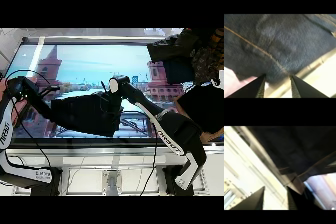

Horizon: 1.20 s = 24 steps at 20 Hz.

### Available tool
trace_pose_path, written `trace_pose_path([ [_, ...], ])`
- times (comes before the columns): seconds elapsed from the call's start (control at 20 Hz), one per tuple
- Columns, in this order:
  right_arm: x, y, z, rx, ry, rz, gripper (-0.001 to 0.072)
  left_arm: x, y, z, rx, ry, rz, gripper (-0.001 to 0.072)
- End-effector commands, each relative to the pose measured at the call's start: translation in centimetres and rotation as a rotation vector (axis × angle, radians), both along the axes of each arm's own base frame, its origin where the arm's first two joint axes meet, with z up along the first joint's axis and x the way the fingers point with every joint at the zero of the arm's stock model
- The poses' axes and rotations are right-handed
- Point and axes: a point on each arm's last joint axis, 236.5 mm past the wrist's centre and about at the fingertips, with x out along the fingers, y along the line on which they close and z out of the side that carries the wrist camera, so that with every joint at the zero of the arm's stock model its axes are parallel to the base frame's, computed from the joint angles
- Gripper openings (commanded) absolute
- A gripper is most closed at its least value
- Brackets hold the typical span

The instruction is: Fold the clothes and pants, and hang the long-sleeved shirts on hangers.

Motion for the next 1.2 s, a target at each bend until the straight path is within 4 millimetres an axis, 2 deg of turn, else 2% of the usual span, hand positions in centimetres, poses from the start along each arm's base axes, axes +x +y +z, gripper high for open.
trace_pose_path([
  [0.0,-1.8,0.4,-0.3,0.002,0.053,0.016,0.0395,-3.4,0.9,1.8,0.032,0.124,-0.024,0.0372],
  [0.1,-1.5,0.6,0.1,0.012,0.038,0.015,0.0405,-3.6,2.0,2.7,0.084,0.115,-0.034,0.0347],
  [0.15,-0.7,0.8,0.7,0.022,0.005,0.012,0.0467,-3.7,2.7,3.2,0.113,0.110,-0.038,0.0289],
  [0.25,2.0,0.8,2.5,0.035,-0.100,-0.004,0.0474,-3.0,3.6,4.7,0.162,0.057,-0.032,0.0283],
  [0.3,4.1,0.6,3.7,0.042,-0.173,-0.029,0.0475,-2.2,4.1,5.6,0.190,0.010,-0.023,0.0311],
  [0.35,6.3,0.4,5.1,0.059,-0.241,-0.063,0.0475,-1.1,4.9,6.4,0.230,-0.049,-0.001,0.0314],
  [0.45,10.3,-0.6,7.5,0.088,-0.350,-0.158,0.0476,2.5,7.1,8.0,0.343,-0.228,0.075,0.0314],
  [0.55,14.0,-2.9,8.0,0.087,-0.406,-0.288,0.0542,6.4,8.3,9.4,0.392,-0.429,0.175,0.0315],
  [0.65,16.4,-5.6,6.1,0.065,-0.390,-0.421,0.0560,10.0,8.2,10.9,0.372,-0.601,0.305,0.0315],
  [0.75,18.5,-7.0,3.8,0.089,-0.358,-0.536,0.0575,12.7,6.9,12.0,0.279,-0.712,0.418,0.0316],
  [0.85,20.1,-6.3,2.0,0.174,-0.306,-0.647,0.0575,14.5,4.9,12.7,0.168,-0.768,0.475,0.0315],
  [0.95,20.8,-4.8,0.2,0.228,-0.262,-0.693,0.0575,15.0,3.6,12.5,0.105,-0.761,0.496,0.0315],
  [1.15,20.6,-3.2,-4.9,0.194,-0.216,-0.687,0.0579,14.6,3.3,11.6,0.100,-0.725,0.493,0.0315],
])
